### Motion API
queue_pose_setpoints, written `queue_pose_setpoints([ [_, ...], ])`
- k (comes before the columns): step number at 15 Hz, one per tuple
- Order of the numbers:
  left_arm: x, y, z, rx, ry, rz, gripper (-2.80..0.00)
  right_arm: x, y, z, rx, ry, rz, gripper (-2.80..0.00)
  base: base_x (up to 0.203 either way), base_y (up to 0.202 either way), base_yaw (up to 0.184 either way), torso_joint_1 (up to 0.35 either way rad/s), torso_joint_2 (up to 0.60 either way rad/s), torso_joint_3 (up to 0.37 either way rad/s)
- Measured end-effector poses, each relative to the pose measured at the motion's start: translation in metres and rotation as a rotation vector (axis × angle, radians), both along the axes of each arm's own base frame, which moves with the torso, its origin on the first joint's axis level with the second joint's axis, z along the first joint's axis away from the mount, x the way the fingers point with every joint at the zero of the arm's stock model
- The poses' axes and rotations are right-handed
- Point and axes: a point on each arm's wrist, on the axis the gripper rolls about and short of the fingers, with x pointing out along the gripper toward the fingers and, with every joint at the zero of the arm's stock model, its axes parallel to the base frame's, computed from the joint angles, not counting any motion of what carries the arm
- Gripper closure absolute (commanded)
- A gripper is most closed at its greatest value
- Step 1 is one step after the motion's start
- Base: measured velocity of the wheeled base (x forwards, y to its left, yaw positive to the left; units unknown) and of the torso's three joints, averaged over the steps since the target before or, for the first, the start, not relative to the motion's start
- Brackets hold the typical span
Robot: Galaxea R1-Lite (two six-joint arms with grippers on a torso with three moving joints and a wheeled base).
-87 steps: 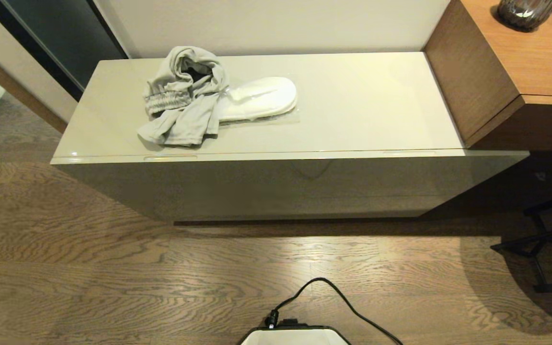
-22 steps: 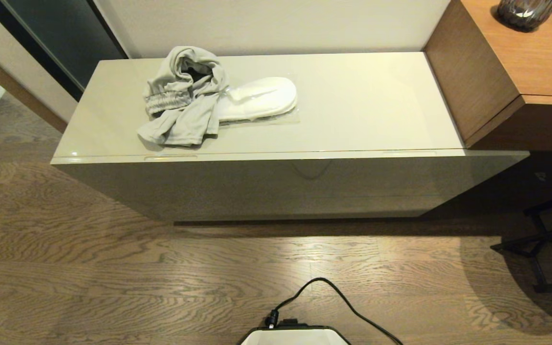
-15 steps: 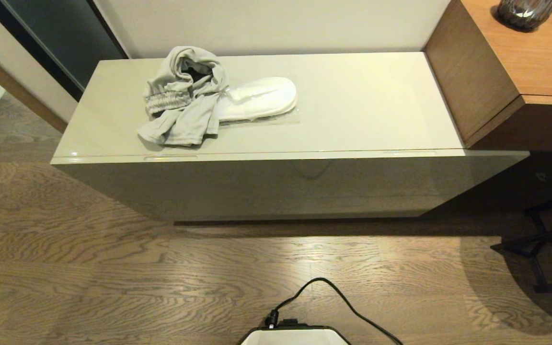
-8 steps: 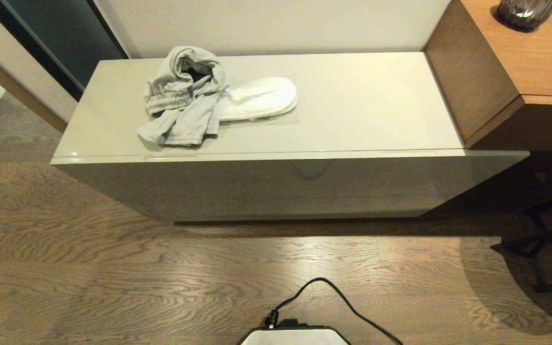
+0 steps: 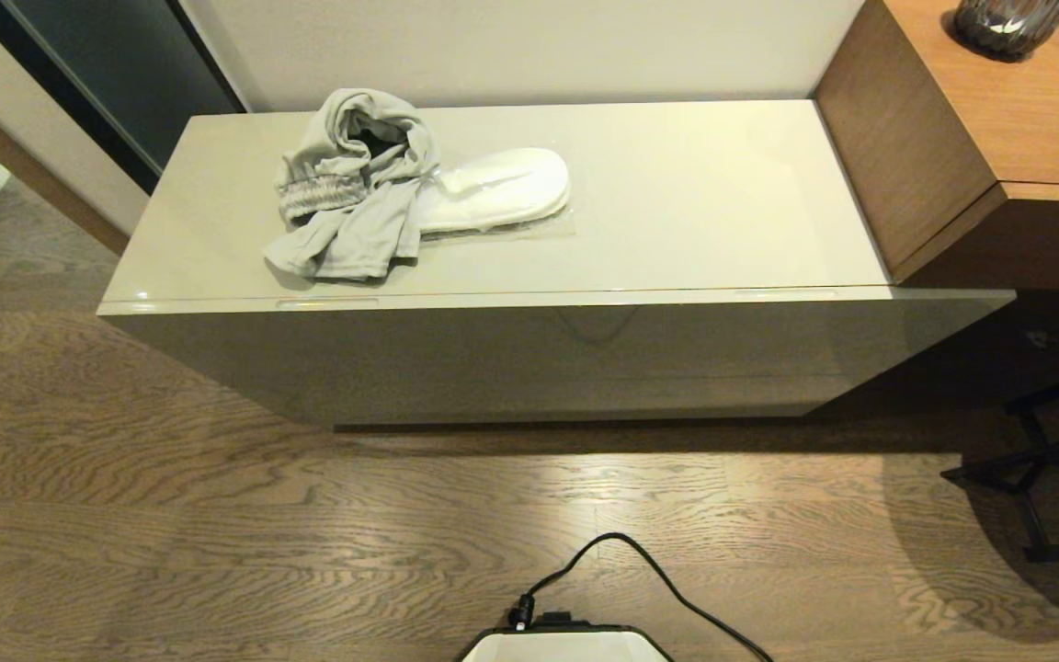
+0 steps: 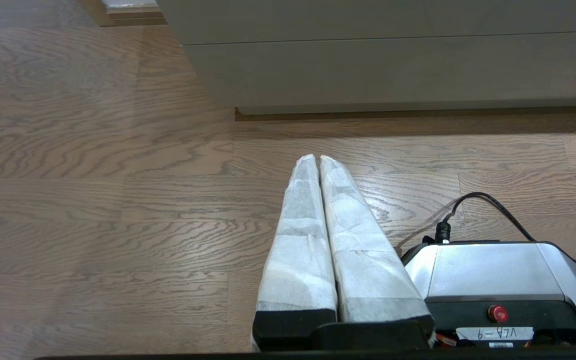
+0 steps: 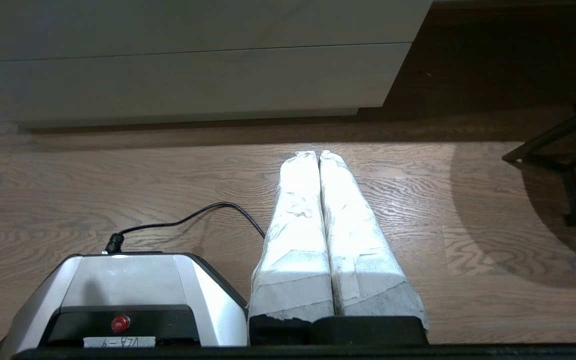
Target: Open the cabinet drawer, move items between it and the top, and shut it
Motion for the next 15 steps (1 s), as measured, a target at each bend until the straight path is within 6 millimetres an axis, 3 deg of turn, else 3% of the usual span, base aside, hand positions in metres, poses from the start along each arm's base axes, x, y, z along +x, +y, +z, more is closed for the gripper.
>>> queue_pose_setpoints([
  [15,0.0000,0.0000,0.0000,0.000,0.000,0.000,0.00,0.0000,0.0001,-0.0001,-0.002,0.001,0.002,0.00,0.000,0.000,0.000,0.000,0.00,0.000],
])
